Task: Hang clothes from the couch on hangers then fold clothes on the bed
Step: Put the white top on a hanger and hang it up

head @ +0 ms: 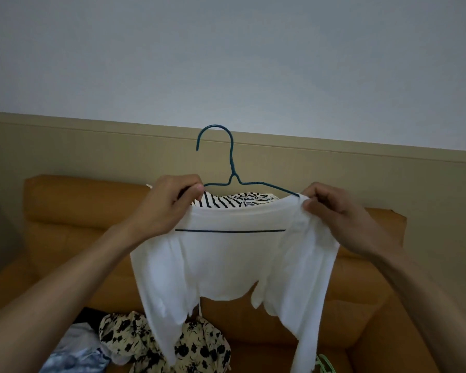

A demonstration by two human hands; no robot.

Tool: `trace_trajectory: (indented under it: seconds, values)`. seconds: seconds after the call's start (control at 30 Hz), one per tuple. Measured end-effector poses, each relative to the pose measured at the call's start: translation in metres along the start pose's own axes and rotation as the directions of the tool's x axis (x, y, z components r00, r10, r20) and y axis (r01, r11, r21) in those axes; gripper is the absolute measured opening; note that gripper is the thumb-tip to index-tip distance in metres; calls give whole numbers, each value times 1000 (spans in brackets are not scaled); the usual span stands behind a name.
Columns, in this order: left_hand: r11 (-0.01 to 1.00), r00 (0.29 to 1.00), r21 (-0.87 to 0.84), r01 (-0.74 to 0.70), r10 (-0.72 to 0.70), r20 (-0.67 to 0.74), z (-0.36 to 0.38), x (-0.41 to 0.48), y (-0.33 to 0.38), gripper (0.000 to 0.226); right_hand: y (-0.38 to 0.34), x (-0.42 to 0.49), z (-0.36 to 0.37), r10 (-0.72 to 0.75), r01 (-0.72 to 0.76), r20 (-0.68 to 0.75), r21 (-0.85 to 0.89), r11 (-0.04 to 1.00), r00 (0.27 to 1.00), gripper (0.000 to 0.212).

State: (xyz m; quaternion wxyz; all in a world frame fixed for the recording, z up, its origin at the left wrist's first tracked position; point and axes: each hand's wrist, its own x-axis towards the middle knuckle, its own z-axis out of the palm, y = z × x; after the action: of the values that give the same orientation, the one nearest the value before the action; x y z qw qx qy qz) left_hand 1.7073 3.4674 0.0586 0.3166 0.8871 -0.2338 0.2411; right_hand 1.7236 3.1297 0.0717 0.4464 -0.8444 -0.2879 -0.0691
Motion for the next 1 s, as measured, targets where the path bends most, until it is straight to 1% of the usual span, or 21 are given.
trace_trajectory:
  seconds: [0.07, 0.13, 0.2, 0.23, 0.3, 0.33, 0.43, 0.5, 0.57, 0.63, 0.8, 0.93, 1.0]
  values:
    - [1000, 998, 5, -24, 24, -52, 3, 1, 3, 31, -1, -2, -1, -63, 65, 17, -164, 984, 998, 18]
    - [998, 996, 31, -59, 61, -69, 5, 3, 7, 31, -2, -2, 4, -152, 148, 10, -313, 938, 988, 16]
    - [995, 992, 53, -86, 90, -83, 4, 5, 11, 31, -4, -3, 10, -213, 195, -1, -400, 895, 977, 20]
    - [994, 991, 56, -95, 100, -93, 3, 5, 11, 31, -4, -5, 12, -219, 197, -10, -399, 896, 976, 20]
    - [992, 986, 60, -114, 121, -113, -1, 3, 12, 31, -2, -9, 9, -172, 153, -33, -305, 940, 985, 14]
    - [990, 984, 63, -126, 133, -123, -3, 2, 13, 31, -1, -12, 5, -114, 103, -30, -241, 965, 993, 12]
    - [989, 979, 60, -132, 139, -151, -6, -2, 15, 30, 2, -23, -11, 68, -62, 75, -76, 995, 995, 22]
    - [992, 980, 48, -121, 127, -154, -5, -4, 13, 30, 3, -32, -16, 90, -95, 111, 40, 995, 990, 21]
    - [993, 982, 35, -115, 119, -146, 1, -5, 11, 31, 6, -41, -16, 78, -92, 111, 132, 987, 991, 28]
    - [993, 984, 26, -114, 117, -138, 9, -5, 10, 34, 6, -51, -13, 114, -132, 113, 170, 977, 987, 30]
    - [983, 978, 3, -184, 183, -103, 38, -3, 9, 37, -5, -81, -3, 197, -245, 232, 198, 949, 952, 33]
    - [967, 970, -101, -236, 229, -78, 59, 6, 10, 34, -20, -121, 6, 278, -336, 236, 260, 905, 931, 34]
    - [950, 964, -162, -267, 263, -46, 71, 7, 18, 32, -28, -143, 11, 312, -361, 218, 242, 901, 925, 32]
